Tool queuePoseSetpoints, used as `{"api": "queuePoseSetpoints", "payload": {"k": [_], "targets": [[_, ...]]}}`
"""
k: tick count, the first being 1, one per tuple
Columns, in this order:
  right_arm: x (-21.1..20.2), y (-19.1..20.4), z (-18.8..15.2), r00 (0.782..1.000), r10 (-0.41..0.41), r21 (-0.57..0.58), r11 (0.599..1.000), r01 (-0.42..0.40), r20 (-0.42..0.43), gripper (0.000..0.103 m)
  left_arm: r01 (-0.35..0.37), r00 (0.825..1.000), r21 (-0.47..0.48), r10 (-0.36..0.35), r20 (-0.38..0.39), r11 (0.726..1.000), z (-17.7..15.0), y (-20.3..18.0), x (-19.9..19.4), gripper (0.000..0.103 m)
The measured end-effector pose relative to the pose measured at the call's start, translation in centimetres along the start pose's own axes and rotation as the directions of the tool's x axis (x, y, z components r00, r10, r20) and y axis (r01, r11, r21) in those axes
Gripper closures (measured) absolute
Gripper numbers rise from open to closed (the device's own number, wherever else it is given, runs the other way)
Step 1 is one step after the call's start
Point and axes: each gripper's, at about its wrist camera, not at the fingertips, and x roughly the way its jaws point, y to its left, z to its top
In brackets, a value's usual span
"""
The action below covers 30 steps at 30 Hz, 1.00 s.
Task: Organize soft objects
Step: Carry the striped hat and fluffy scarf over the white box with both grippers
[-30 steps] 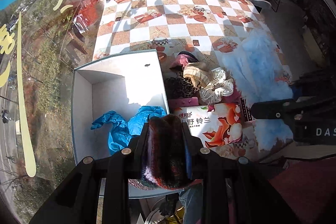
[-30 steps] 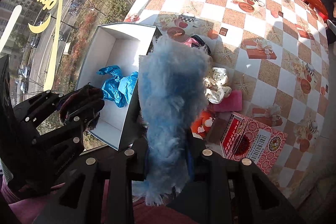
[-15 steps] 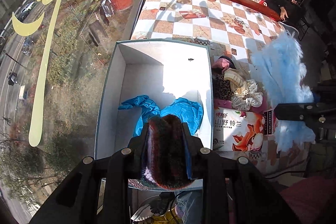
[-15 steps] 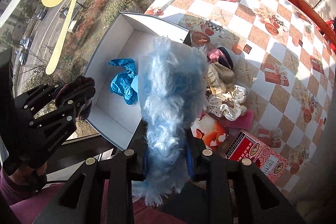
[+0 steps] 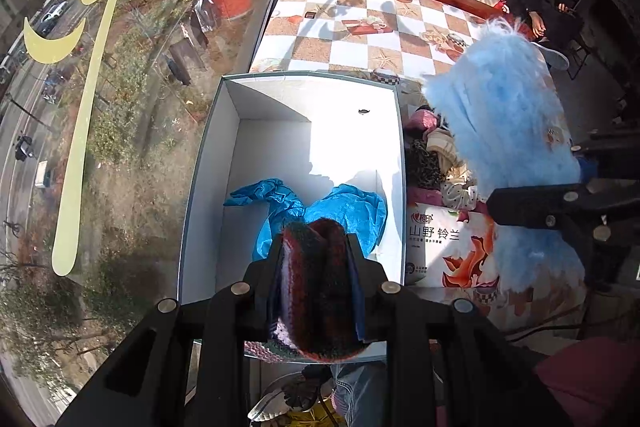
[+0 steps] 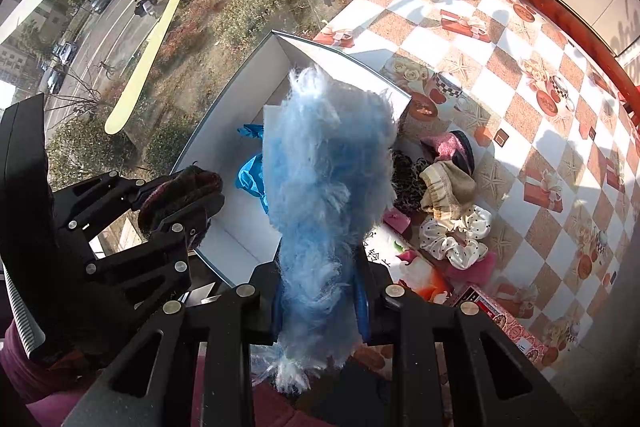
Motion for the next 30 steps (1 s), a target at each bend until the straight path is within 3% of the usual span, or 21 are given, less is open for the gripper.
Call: {"api": "queuePoseSetpoints", "payload": {"k": [21,30], "targets": [[1.4,0.4,0.8,0.999,-0.021,-0.024,1.000,0.020,-0.043,0.076,0.008,1.000,-0.044,-0.009,-0.026,0.999,0.0,0.7,1.3,0.072],[2.5,-0.2,3.2,1.000,-0.001,0.020,1.000,0.002,-0.029,0.076,0.000,0.999,-0.076,-0.003,-0.045,0.997,1.2,2.5,2.9,0.072]]}}
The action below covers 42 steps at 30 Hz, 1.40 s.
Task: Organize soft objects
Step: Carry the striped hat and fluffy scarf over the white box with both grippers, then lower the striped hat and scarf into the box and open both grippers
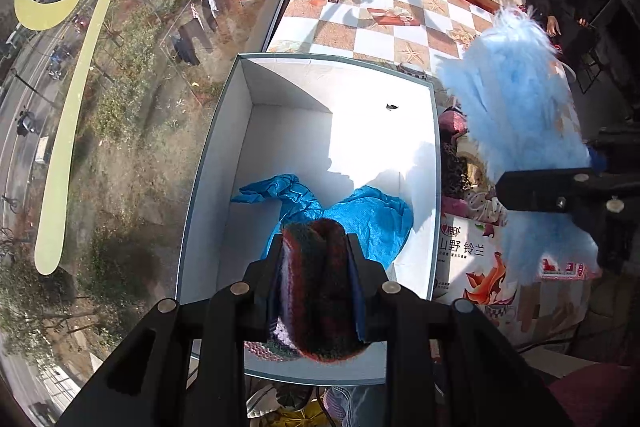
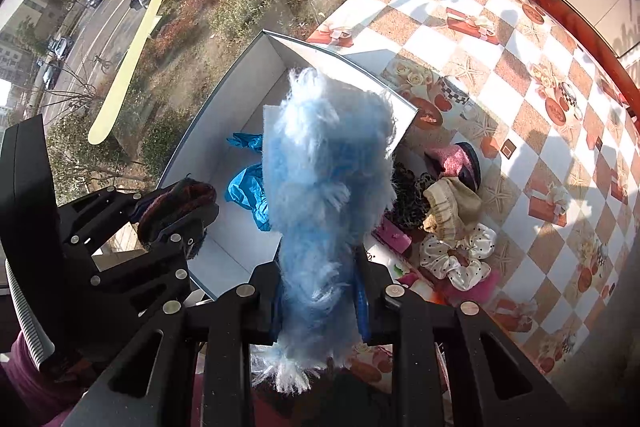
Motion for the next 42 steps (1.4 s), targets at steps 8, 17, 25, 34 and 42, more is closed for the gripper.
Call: {"api": "queuePoseSetpoints", "payload": {"k": [8,17,25,34,42], "targets": [[2.5,-0.9,2.7,0.999,0.029,0.081,0.996,-0.028,-0.017,0.076,-0.036,0.999,-0.034,0.034,-0.042,0.999,2.7,0.9,3.1,0.072],[4.0,-0.6,3.8,1.000,-0.005,0.048,0.999,0.005,-0.017,0.076,-0.035,0.995,-0.095,0.026,-0.095,0.995,3.6,1.7,5.2,0.072],[4.2,0.7,4.0,0.999,-0.049,-0.045,0.998,0.049,0.002,0.076,-0.031,0.992,-0.091,0.020,-0.122,0.995,3.4,1.4,6.0,0.072],[5.0,0.3,3.9,1.000,-0.024,-0.020,1.000,0.024,-0.011,0.076,-0.036,0.990,-0.092,0.023,-0.142,0.995,2.8,1.3,5.7,0.072],[5.4,0.1,3.8,1.000,-0.008,-0.005,1.000,0.008,-0.020,0.076,-0.041,0.988,-0.088,0.027,-0.153,0.995,2.7,1.4,5.8,0.072]]}}
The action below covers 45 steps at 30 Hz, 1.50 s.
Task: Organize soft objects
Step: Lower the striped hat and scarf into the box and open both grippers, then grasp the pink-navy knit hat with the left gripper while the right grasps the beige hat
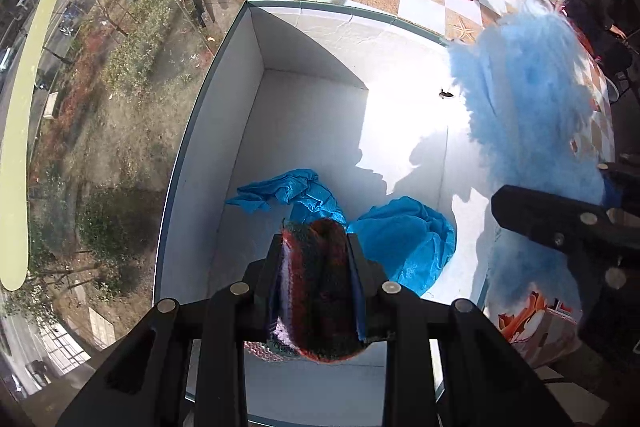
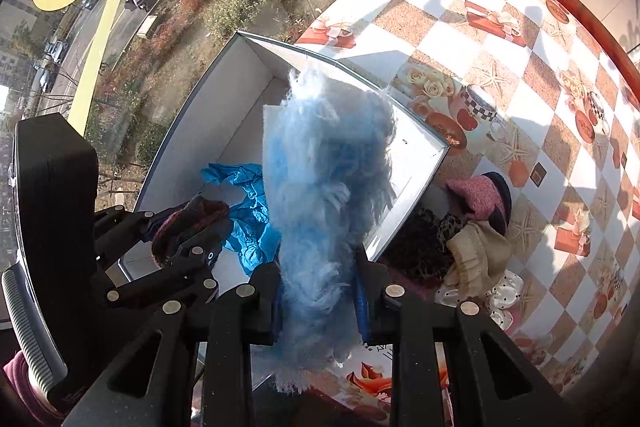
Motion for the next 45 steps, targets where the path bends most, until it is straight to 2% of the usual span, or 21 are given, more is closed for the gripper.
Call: {"api": "queuePoseSetpoints", "payload": {"k": [19,21,22,23,24,25,26,27,31,33,35,39,41,43,45], "targets": [[0.7,-0.1,0.4,0.999,0.039,0.016,0.999,-0.038,-0.016,0.076,0.021,1.000,-0.002,-0.021,0.019,1.000,-0.3,0.2,-0.5,0.068],[0.6,-0.2,0.4,0.998,0.062,0.023,0.998,-0.062,-0.018,0.068,0.022,0.999,-0.010,-0.022,0.040,1.000,-0.4,0.2,-1.0,0.045],[0.5,-0.4,0.5,0.997,0.071,0.035,0.997,-0.071,-0.015,0.046,0.031,0.998,-0.016,-0.030,0.056,0.999,-0.4,0.3,-1.3,0.023],[0.3,-0.6,0.5,0.996,0.086,0.049,0.995,-0.085,-0.008,0.016,0.051,0.995,-0.029,-0.048,0.082,0.998,-0.4,0.4,-1.6,0.018],[0.1,-0.8,0.5,0.996,0.084,0.066,0.994,-0.083,-0.005,0.005,0.070,0.992,-0.041,-0.065,0.112,0.997,-0.5,0.6,-1.8,0.017],[-0.2,-1.2,0.4,0.996,0.092,0.083,0.992,-0.091,-0.005,0.001,0.083,0.988,-0.046,-0.076,0.133,0.995,-0.5,0.7,-1.8,0.014],[-0.5,-1.6,0.4,0.994,0.106,0.104,0.989,-0.104,-0.015,0.001,0.101,0.985,-0.048,-0.093,0.147,0.994,-0.5,0.8,-1.8,0.003],[-0.9,-2.1,0.4,0.992,0.121,0.136,0.984,-0.116,-0.028,0.001,0.124,0.981,-0.055,-0.114,0.159,0.991,-0.5,0.9,-1.8,0.001],[-4.5,-6.2,-1.1,0.977,0.205,0.259,0.948,-0.185,-0.052,0.001,0.260,0.956,-0.021,-0.254,0.148,0.965,-0.3,0.4,-1.4,0.000],[-6.6,-8.9,-2.6,0.973,0.222,0.302,0.934,-0.192,-0.068,0.001,0.266,0.951,0.024,-0.267,0.157,0.964,0.0,-0.8,-1.6,0.000],[-8.4,-11.8,-4.1,0.976,0.194,0.330,0.932,-0.154,-0.094,0.001,0.263,0.951,0.072,-0.271,0.150,0.962,0.7,-2.4,-1.6,0.000],[-10.1,-17.6,-6.6,0.981,0.044,0.322,0.947,0.019,-0.188,0.001,0.252,0.954,0.150,-0.271,0.126,0.956,1.7,-6.1,-1.8,0.000],[-9.6,-19.6,-7.2,0.972,-0.052,0.272,0.955,0.115,-0.231,0.001,0.247,0.957,0.177,-0.269,0.108,0.953,1.9,-7.8,-1.5,0.000],[-7.9,-21.2,-7.4,0.953,-0.142,0.180,0.964,0.194,-0.266,0.001,0.230,0.964,0.191,-0.250,0.092,0.954,1.7,-9.3,-1.0,0.000],[-5.6,-22.4,-7.2,0.937,-0.179,0.108,0.970,0.220,-0.299,0.001,0.217,0.969,0.197,-0.235,0.074,0.956,1.5,-10.5,-0.4,0.000]]}}
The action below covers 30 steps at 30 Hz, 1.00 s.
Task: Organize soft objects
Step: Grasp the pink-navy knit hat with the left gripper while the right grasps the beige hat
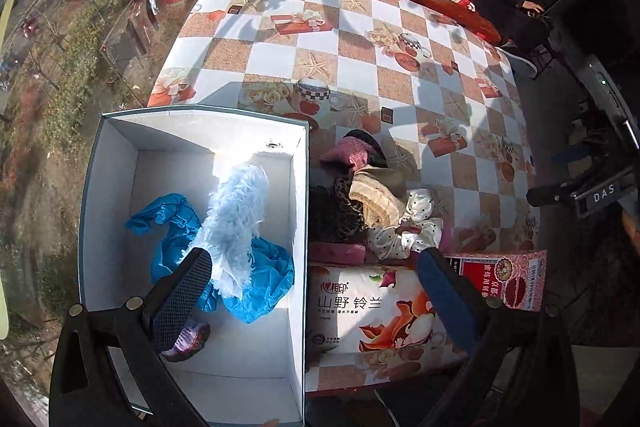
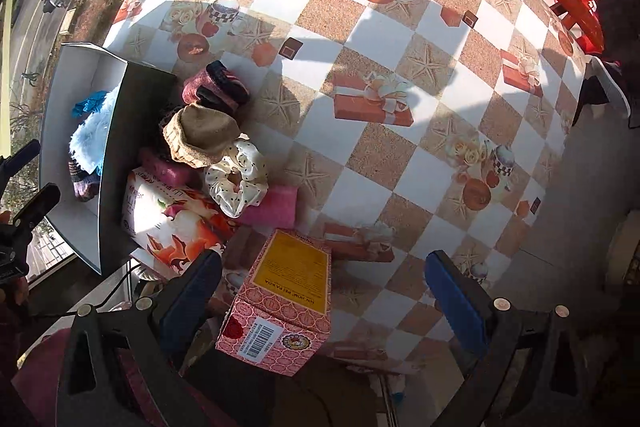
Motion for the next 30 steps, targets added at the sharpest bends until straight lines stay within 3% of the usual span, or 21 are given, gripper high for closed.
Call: {"api": "queuePoseSetpoints", "payload": {"k": [4,7,10,13,15,16,18,20,22,24,27,30], "targets": [[2.9,2.4,3.2,0.991,0.131,-0.127,0.984,-0.129,0.008,0.001,-0.036,0.999,-0.025,0.035,-0.036,0.999,-0.1,-1.4,1.2,0.000],[4.8,7.0,6.4,0.986,0.159,-0.297,0.944,-0.140,0.041,0.001,-0.077,0.996,-0.066,0.073,-0.057,0.995,-1.4,-1.5,0.2,0.000],[8.0,11.4,8.7,0.990,0.143,-0.443,0.889,-0.121,0.018,0.001,-0.103,0.991,-0.098,0.094,-0.091,0.990,-2.8,-1.5,-0.3,0.000],[11.6,12.9,9.7,0.999,0.047,-0.464,0.885,-0.051,-0.020,0.001,-0.123,0.987,-0.096,0.112,-0.114,0.988,-3.0,-2.1,0.3,0.000],[11.9,10.4,9.9,0.993,0.117,-0.352,0.928,-0.121,-0.033,0.001,-0.125,0.985,-0.080,0.115,-0.126,0.989,-2.5,-2.7,0.8,0.000],[11.7,8.5,9.8,0.993,0.116,-0.284,0.952,-0.115,-0.015,0.001,-0.118,0.986,-0.070,0.108,-0.128,0.991,-2.3,-3.1,1.0,0.000],[11.7,3.7,8.9,0.999,0.042,-0.157,0.987,-0.037,0.030,0.001,-0.109,0.987,-0.038,0.103,-0.125,0.993,-1.0,-4.0,1.5,0.000],[12.4,-1.9,7.4,0.999,-0.048,-0.004,0.999,0.048,0.006,0.001,-0.099,0.988,0.003,0.099,-0.117,0.995,0.8,-5.2,2.3,0.000],[12.7,-7.0,5.1,0.999,-0.024,0.141,0.990,0.028,-0.028,0.001,-0.098,0.988,0.043,0.102,-0.117,0.994,2.6,-6.5,3.4,0.000],[12.1,-10.6,2.7,0.999,0.042,0.243,0.969,-0.042,0.003,0.001,-0.083,0.989,0.079,0.092,-0.118,0.993,4.6,-7.8,4.8,0.000],[11.0,-13.3,0.1,0.989,0.121,0.331,0.933,-0.141,0.081,0.001,-0.108,0.984,0.101,0.121,-0.131,0.989,7.5,-9.0,7.7,0.000],[9.9,-14.3,-0.8,0.969,0.167,0.389,0.893,-0.226,0.180,0.001,-0.111,0.973,0.058,0.121,-0.199,0.992,10.0,-8.8,11.3,0.000]]}}
